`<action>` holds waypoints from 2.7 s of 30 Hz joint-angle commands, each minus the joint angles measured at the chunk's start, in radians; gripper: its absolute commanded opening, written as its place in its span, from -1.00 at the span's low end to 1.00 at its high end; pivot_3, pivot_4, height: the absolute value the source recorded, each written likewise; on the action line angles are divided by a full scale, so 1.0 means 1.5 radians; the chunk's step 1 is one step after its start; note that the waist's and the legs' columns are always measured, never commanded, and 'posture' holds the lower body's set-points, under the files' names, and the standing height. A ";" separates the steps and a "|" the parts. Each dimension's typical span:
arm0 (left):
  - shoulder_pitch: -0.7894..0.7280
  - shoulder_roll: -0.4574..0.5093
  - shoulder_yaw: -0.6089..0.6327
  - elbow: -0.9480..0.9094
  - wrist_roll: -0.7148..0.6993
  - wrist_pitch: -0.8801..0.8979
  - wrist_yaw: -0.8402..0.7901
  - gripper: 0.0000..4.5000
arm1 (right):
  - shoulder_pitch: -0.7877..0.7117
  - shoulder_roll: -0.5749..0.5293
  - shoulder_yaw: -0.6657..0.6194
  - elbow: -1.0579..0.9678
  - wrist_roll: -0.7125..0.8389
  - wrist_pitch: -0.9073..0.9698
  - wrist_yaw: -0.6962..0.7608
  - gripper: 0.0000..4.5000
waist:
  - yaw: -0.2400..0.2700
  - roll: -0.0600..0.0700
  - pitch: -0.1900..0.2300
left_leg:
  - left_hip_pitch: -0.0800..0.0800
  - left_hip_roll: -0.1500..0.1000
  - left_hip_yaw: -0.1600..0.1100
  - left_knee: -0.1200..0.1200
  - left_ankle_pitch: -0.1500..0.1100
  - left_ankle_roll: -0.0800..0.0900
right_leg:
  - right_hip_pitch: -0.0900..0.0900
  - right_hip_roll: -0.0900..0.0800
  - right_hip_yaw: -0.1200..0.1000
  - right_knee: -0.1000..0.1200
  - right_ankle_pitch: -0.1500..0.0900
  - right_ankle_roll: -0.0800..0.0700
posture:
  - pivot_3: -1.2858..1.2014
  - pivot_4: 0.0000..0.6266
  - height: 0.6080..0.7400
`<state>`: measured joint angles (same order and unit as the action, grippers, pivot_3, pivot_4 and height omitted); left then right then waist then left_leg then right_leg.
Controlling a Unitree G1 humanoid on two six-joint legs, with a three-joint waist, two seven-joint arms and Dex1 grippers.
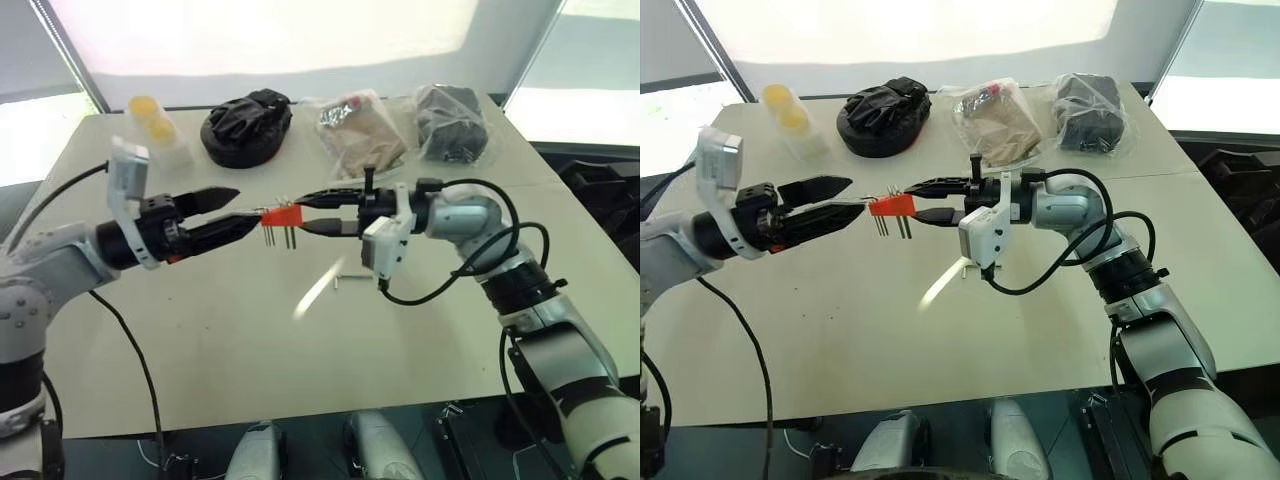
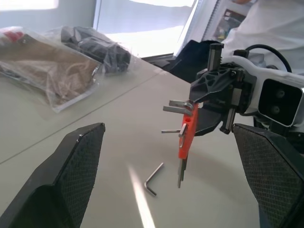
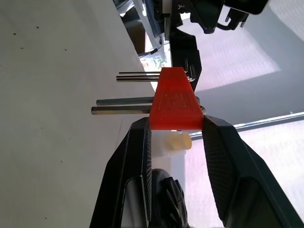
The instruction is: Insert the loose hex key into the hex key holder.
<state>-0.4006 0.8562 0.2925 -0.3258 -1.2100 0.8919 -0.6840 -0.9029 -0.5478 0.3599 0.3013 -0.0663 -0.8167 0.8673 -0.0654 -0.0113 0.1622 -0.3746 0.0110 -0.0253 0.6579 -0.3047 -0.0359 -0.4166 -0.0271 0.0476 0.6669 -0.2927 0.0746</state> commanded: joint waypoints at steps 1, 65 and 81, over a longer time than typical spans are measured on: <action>-0.013 -0.005 0.001 -0.019 -0.001 0.002 -0.007 1.00 | -0.008 0.002 -0.021 -0.030 0.013 0.004 -0.003 -0.56 | 0.001 0.000 0.000 | 0.000 0.000 0.000 0.000 0.000 0.000 | 0.000 0.000 0.000 0.000 0.000 0.000 | 0.03 -0.52 1.00; 0.057 -0.015 0.076 -0.111 0.067 -0.018 0.012 -1.00 | 0.044 -0.004 -0.089 -0.117 0.223 0.661 0.114 0.99 | 0.016 0.000 0.000 | -0.001 0.000 0.000 0.002 0.000 0.000 | 0.000 0.000 0.000 0.000 0.000 0.000 | 0.03 -0.52 1.00; 0.184 -0.019 0.142 -0.202 0.051 -0.033 0.065 -1.00 | -0.030 -0.030 0.097 0.082 0.036 0.822 0.273 0.99 | 0.014 0.000 0.000 | -0.002 0.000 0.000 0.002 0.000 0.001 | 0.000 0.000 -0.001 -0.001 0.000 0.000 | 0.03 -0.52 1.00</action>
<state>-0.1231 0.8235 0.4592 -0.5952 -1.1092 0.8646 -0.5977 -0.9162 -0.6042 0.5065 0.4223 0.0071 0.4458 1.2775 -0.0447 -0.0111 0.1624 -0.3770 0.0110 -0.0260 0.6611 -0.3053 -0.0347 -0.4173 -0.0275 0.0463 0.6657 -0.2927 0.0745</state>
